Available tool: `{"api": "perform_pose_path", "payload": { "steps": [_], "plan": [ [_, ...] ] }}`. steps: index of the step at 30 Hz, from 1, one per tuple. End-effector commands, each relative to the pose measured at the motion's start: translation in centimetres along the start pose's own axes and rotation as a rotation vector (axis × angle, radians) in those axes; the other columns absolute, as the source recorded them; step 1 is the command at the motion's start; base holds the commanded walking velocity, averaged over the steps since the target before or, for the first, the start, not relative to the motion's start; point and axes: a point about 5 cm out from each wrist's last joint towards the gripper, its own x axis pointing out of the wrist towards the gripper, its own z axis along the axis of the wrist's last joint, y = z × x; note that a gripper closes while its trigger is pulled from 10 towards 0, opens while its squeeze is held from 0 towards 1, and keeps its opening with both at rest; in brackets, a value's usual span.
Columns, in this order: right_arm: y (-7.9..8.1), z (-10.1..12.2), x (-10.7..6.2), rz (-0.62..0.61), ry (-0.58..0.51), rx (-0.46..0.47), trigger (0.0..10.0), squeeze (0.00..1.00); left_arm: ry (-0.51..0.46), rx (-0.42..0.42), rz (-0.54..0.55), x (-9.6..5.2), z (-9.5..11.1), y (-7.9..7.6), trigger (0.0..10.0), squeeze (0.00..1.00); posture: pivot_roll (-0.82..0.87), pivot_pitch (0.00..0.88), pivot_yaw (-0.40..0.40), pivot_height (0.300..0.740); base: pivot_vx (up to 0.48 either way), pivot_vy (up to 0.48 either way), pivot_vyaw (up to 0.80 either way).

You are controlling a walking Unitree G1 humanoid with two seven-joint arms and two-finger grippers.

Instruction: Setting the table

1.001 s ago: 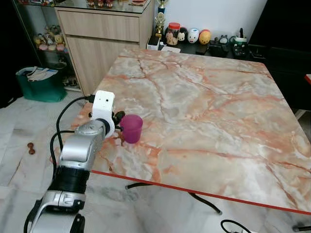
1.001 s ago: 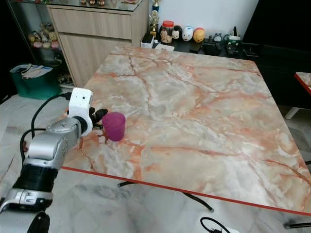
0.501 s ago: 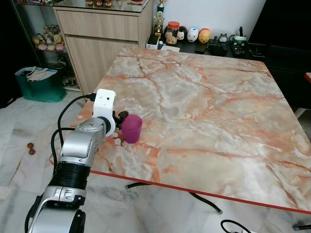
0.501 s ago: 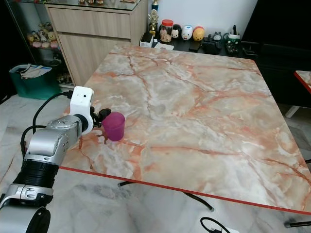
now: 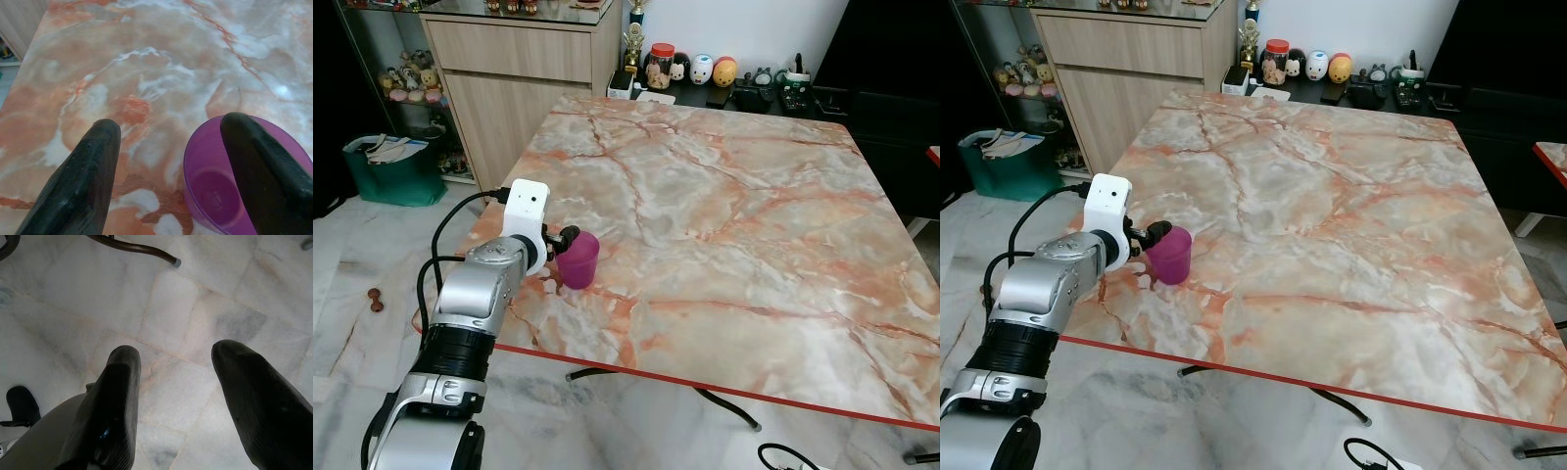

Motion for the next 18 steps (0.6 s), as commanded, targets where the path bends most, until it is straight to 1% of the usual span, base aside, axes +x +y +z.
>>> {"api": "perform_pose_path", "payload": {
  "steps": [1,8,18],
  "plan": [
    [-0.3,-0.3,-0.1,-0.005,0.011,-0.004,10.0,0.0,0.014,0.02,-0.006,0.1,0.2,0.0,10.0,0.0,0.14,0.0,-0.06,0.74,0.0,0.0,0.0],
    [-0.3,-0.2,-0.1,0.0,0.012,-0.008,10.0,0.0,0.036,0.049,-0.009,-0.1,-0.2,0.2,10.0,0.0,0.14,0.0,-0.061,0.74,0.0,0.0,0.0],
    [-0.2,-0.2,0.0,0.002,0.011,-0.009,10.0,0.0,0.064,0.068,-0.019,0.3,-0.8,0.0,10.0,0.0,0.13,0.0,-0.053,0.74,0.0,0.0,0.0]
  ]
}}
